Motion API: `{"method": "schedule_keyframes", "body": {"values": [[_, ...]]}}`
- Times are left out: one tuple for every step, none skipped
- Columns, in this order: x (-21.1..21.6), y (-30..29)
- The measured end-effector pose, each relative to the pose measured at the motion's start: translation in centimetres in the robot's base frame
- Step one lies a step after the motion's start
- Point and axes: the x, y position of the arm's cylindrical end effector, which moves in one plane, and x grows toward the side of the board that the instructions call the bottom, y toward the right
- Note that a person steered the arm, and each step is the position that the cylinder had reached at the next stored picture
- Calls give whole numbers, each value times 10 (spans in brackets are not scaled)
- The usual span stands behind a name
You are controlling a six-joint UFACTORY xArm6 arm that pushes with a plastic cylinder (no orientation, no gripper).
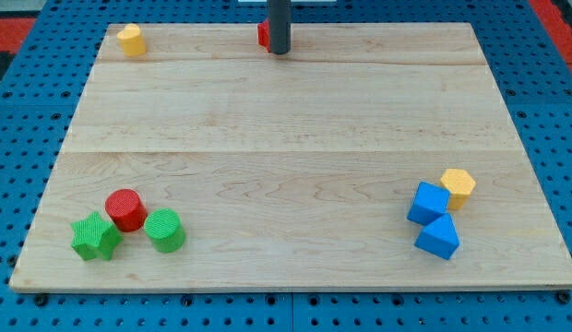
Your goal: Place the arm below the green circle
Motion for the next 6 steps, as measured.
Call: {"method": "schedule_keyframes", "body": {"values": [[51,19],[78,28],[90,42],[149,15],[244,-8],[347,-34]]}}
